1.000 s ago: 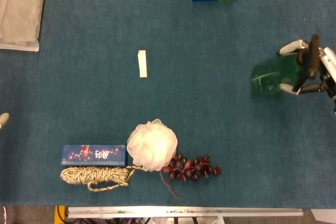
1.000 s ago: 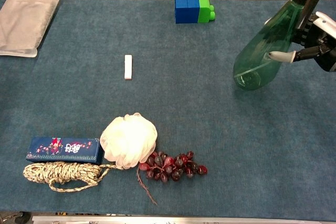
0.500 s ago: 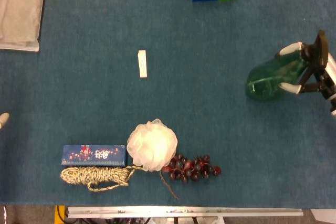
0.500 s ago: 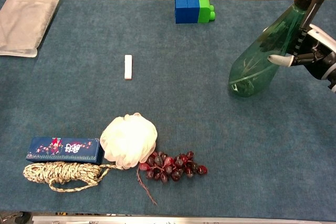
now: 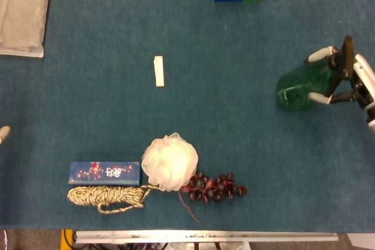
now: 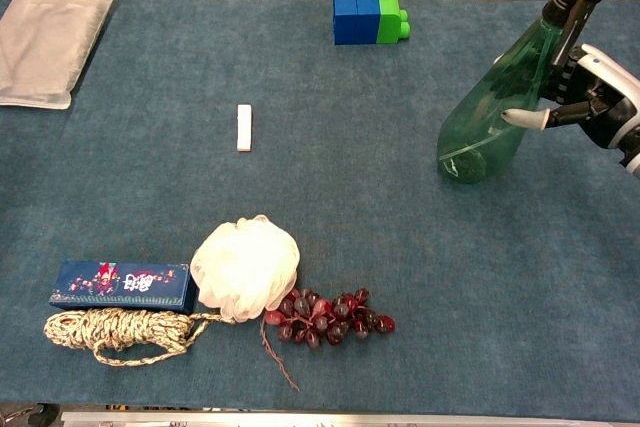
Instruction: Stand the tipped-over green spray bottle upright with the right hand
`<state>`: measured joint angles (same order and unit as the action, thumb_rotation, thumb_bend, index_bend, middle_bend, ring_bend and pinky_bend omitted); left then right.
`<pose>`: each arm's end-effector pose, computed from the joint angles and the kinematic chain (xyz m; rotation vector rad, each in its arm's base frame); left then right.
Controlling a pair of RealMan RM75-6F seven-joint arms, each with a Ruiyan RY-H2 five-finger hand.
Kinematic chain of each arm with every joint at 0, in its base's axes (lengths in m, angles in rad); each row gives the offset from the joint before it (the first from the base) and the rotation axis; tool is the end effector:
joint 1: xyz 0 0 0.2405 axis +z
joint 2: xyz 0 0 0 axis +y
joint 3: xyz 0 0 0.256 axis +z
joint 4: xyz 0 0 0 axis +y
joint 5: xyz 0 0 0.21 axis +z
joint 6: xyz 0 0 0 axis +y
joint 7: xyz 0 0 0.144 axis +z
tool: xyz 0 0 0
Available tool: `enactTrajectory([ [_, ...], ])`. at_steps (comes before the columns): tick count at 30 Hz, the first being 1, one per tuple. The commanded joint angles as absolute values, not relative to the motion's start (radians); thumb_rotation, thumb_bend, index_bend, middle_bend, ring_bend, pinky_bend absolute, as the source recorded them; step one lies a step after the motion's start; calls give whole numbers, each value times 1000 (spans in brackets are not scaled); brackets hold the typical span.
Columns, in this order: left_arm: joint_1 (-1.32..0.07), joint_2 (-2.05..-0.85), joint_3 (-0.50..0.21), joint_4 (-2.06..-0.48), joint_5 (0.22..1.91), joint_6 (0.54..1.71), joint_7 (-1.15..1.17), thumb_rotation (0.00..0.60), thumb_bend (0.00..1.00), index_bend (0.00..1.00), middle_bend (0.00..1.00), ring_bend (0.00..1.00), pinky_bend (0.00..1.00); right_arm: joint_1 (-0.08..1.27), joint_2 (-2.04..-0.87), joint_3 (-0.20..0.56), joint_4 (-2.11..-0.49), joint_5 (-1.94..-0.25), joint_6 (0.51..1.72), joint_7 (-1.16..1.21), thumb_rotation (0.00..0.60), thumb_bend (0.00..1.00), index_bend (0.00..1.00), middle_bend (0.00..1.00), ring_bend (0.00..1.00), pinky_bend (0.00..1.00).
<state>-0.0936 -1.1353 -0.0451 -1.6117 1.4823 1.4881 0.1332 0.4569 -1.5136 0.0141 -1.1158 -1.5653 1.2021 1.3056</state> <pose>-0.3106 0.1826 0.1546 -1.4132 -0.8178 -0.8154 -0.2843 -0.2931 0.0291 1.1766 -1.9828 1.6338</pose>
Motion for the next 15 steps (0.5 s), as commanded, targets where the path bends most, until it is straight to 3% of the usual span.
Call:
enactTrajectory([
  [1, -94, -1135, -45, -1611, 1483, 1488, 133, 600, 0, 0, 0, 0, 0, 459, -1512, 12, -1116, -1567, 1197, 1302, 600, 36, 564, 596, 466, 302],
  [15, -94, -1135, -45, -1612, 1482, 1488, 133, 600, 0, 0, 0, 0, 0, 472, -1500, -14, -1104, -1603, 1187, 1310, 600, 33, 562, 481, 348, 310],
])
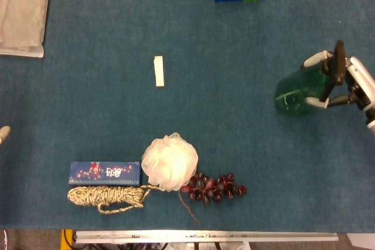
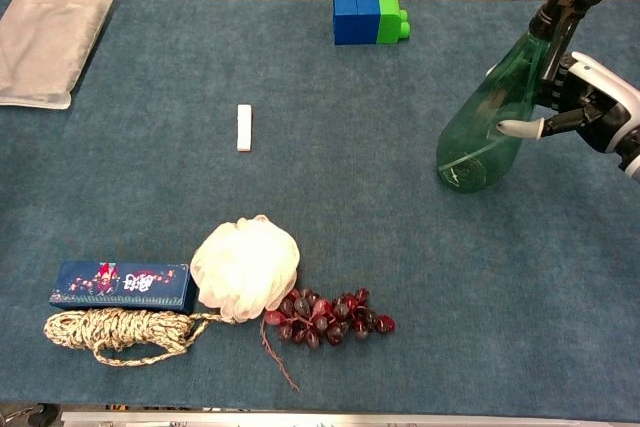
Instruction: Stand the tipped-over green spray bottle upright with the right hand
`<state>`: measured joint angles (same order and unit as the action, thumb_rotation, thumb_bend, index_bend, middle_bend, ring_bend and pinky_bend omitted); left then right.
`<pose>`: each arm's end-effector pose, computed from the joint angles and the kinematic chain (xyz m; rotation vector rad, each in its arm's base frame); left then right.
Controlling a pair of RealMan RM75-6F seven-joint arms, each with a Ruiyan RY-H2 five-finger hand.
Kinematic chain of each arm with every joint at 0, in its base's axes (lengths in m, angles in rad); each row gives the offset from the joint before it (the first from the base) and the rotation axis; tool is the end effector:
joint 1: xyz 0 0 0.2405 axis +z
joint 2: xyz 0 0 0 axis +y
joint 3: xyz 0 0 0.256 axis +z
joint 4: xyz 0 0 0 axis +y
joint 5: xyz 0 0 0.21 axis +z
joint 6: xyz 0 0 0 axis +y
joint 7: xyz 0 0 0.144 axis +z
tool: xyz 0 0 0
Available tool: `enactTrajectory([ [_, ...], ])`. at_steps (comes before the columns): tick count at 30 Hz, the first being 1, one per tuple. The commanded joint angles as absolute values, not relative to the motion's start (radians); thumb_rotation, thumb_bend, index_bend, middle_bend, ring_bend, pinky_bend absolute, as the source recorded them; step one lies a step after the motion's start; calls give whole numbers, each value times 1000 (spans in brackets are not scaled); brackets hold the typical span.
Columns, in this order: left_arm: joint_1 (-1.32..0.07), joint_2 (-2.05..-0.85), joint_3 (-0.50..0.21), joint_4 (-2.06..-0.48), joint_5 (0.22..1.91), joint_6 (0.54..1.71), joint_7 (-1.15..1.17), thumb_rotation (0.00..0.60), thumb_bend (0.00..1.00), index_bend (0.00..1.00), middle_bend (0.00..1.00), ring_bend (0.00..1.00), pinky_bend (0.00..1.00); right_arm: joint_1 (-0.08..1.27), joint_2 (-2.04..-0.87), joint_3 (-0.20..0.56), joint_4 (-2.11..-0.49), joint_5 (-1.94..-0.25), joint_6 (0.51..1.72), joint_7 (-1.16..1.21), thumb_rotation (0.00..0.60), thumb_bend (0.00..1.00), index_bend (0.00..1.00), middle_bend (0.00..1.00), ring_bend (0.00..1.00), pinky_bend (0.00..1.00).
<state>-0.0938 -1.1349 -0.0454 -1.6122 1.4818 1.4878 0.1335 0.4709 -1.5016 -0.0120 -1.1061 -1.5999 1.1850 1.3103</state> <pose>-0.3105 0.1828 0.1547 -1.4130 -0.8178 -0.8152 -0.2853 -0.2917 0.0272 1.2541 -1.9931 1.5762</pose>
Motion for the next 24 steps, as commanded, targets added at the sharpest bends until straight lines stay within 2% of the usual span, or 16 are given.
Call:
enactTrajectory([
  [1, -94, -1135, -45, -1612, 1482, 1488, 133, 600, 0, 0, 0, 0, 0, 472, -1500, -16, -1101, -1606, 1190, 1305, 600, 33, 558, 474, 337, 307],
  [7, -94, -1135, -45, -1612, 1482, 1487, 133, 600, 0, 0, 0, 0, 0, 475, -1495, -30, -1094, -1623, 1197, 1308, 600, 29, 459, 384, 239, 274],
  [16, -94, -1135, -45, -1612, 1482, 1488, 133, 600, 0, 0, 0, 0, 0, 474, -1488, -41, -1081, -1636, 1217, 1325, 600, 0, 158, 179, 99, 194],
  [24, -94, -1135, -45, -1612, 1482, 1488, 133, 600, 0, 0, 0, 0, 0, 468, -1467, -50, -1095, -1647, 1245, 1328, 600, 0, 56, 108, 51, 160],
])
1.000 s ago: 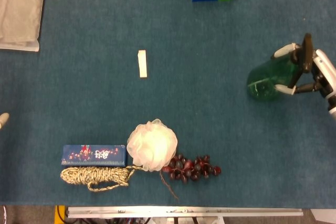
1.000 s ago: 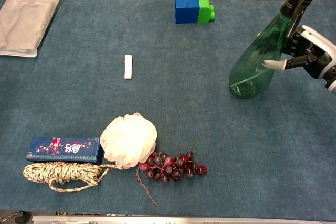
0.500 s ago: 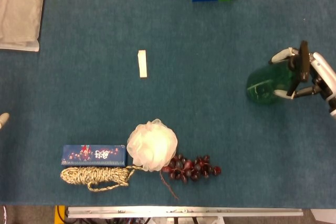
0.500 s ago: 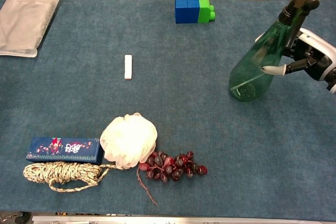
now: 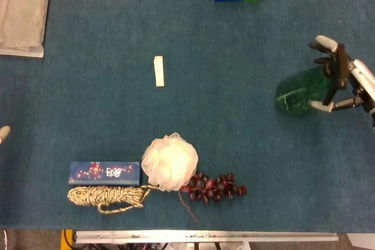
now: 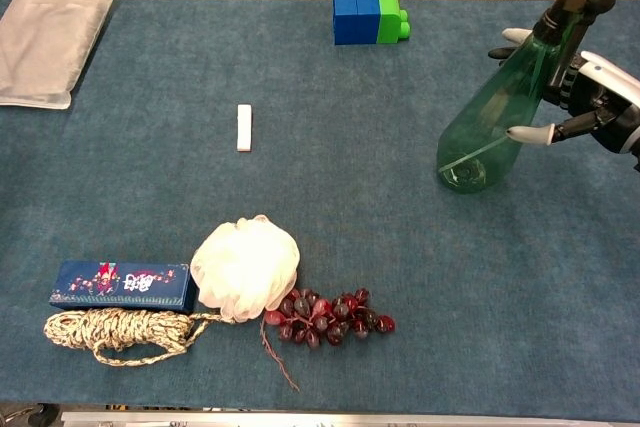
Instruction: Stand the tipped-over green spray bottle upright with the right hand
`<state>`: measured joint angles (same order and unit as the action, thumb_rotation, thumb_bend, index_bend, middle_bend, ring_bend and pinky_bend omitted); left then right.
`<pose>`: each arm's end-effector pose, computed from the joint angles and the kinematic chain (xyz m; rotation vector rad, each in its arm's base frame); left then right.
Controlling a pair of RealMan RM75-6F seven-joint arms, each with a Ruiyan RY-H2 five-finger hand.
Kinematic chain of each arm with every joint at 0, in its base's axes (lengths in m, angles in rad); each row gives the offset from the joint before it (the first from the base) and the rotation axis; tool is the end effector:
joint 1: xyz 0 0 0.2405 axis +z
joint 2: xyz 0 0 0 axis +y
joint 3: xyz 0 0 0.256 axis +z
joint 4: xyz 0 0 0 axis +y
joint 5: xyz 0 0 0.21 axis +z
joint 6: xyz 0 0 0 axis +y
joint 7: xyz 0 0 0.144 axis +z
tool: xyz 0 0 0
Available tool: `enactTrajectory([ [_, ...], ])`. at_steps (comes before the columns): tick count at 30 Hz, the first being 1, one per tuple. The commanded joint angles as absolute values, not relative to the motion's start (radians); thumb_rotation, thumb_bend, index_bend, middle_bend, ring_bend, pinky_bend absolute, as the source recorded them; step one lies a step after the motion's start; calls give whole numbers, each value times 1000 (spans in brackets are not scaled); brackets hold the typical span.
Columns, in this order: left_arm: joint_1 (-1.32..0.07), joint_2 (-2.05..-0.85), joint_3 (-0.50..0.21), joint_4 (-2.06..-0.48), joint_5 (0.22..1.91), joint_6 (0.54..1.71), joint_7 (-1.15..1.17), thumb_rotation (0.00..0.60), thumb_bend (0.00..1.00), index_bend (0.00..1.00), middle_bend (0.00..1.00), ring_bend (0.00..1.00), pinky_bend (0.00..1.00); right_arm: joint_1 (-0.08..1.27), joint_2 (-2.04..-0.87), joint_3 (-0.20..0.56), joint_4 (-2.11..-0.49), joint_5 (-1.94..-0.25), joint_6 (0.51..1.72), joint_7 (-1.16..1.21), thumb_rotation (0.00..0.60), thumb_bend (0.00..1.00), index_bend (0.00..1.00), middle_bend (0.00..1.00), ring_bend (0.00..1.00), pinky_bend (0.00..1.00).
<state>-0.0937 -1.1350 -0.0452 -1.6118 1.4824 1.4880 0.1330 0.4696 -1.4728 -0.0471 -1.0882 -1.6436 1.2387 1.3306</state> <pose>-0.3106 0.1827 0.1547 -1.4134 -0.8177 -0.8156 -0.2896 -0.2868 0.0392 1.3316 -1.9574 1.5789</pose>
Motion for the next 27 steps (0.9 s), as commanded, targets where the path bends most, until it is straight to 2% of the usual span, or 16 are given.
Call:
enactTrajectory([
  [1, -94, -1135, -45, -1612, 1482, 1488, 133, 600, 0, 0, 0, 0, 0, 466, -1462, -51, -1100, -1650, 1250, 1325, 600, 0, 54, 105, 49, 158],
  [8, -94, -1135, -46, -1612, 1482, 1488, 133, 600, 0, 0, 0, 0, 0, 437, -1404, -51, -1177, -1644, 1297, 1206, 600, 0, 52, 90, 30, 138],
  [17, -94, -1135, -45, -1612, 1482, 1488, 133, 600, 0, 0, 0, 0, 0, 368, -1240, -32, -1417, -1558, 1319, 767, 600, 0, 48, 90, 29, 127],
  [21, -94, -1135, -46, -1612, 1482, 1488, 133, 600, 0, 0, 0, 0, 0, 330, -1142, -26, -1563, -1490, 1323, 486, 600, 0, 48, 92, 28, 123],
  [27, -94, -1135, -46, -1611, 1482, 1488, 133, 600, 0, 0, 0, 0, 0, 264, -1082, -3, -1716, -1381, 1399, 89, 600, 0, 48, 107, 28, 123],
])
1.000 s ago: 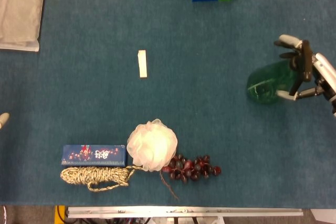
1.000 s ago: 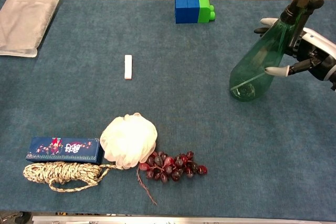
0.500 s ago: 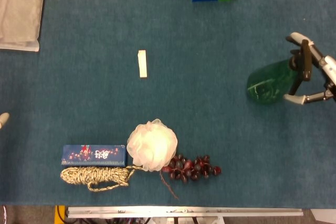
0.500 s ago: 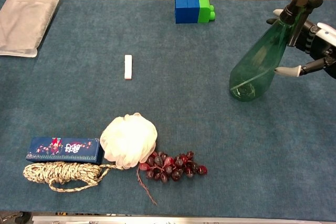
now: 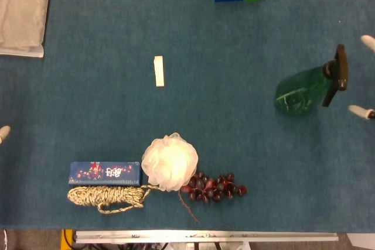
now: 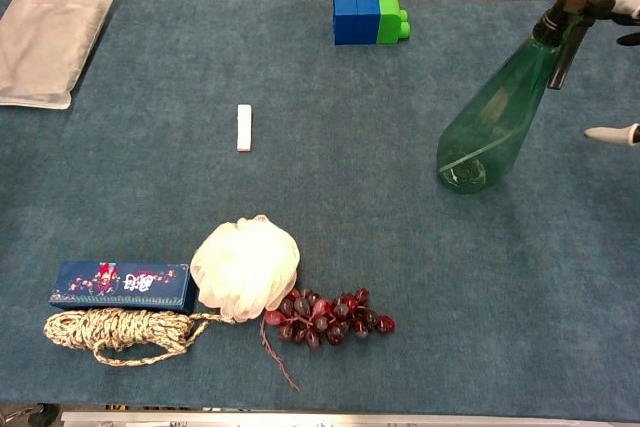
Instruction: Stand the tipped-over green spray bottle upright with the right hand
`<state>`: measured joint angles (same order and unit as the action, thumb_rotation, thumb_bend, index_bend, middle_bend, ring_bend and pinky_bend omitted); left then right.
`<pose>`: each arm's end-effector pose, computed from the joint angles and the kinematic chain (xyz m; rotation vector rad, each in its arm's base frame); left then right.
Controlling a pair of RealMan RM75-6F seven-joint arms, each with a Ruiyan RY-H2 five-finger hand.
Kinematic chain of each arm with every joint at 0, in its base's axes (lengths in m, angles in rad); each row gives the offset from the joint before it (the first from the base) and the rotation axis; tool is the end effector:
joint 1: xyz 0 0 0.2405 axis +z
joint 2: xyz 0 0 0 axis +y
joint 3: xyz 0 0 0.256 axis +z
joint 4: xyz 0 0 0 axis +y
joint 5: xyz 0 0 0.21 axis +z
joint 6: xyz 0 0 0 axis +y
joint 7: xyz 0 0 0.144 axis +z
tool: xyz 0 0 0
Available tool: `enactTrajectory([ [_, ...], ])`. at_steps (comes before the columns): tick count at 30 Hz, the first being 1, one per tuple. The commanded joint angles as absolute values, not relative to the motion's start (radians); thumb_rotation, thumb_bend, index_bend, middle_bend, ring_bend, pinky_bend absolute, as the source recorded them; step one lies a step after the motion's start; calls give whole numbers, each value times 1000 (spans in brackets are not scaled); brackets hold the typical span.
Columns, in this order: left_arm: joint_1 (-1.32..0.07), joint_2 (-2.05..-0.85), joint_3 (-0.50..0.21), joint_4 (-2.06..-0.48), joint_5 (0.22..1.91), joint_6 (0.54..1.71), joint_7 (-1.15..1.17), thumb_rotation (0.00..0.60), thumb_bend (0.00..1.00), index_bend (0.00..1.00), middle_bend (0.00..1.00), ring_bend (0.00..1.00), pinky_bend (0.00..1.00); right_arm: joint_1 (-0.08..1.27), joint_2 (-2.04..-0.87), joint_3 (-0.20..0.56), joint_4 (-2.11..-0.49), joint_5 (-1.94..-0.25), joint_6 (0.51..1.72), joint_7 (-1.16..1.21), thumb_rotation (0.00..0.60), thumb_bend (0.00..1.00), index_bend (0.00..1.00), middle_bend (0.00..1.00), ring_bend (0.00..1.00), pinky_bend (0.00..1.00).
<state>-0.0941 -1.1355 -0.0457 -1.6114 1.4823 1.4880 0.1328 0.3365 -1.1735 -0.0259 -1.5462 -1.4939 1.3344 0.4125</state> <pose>-0.3105 0.1829 0.1546 -1.4131 -0.8174 -0.8164 -0.2836 -0.2403 0.1183 1.4976 -1.2522 1.1944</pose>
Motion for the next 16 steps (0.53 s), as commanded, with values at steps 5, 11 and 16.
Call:
enactTrajectory([
  [5, -94, -1135, -45, -1612, 1483, 1488, 132, 600, 0, 0, 0, 0, 0, 225, -1090, 13, -1751, -1320, 1480, -228, 600, 0, 48, 127, 29, 123],
  [11, -94, -1136, -45, -1611, 1483, 1488, 132, 600, 0, 0, 0, 0, 0, 195, -1114, 18, -1808, -1274, 1529, -468, 600, 0, 48, 128, 29, 122],
  [16, -94, -1135, -46, -1612, 1482, 1488, 133, 600, 0, 0, 0, 0, 0, 190, -1096, 28, -1830, -1282, 1516, -454, 600, 0, 48, 128, 29, 108],
])
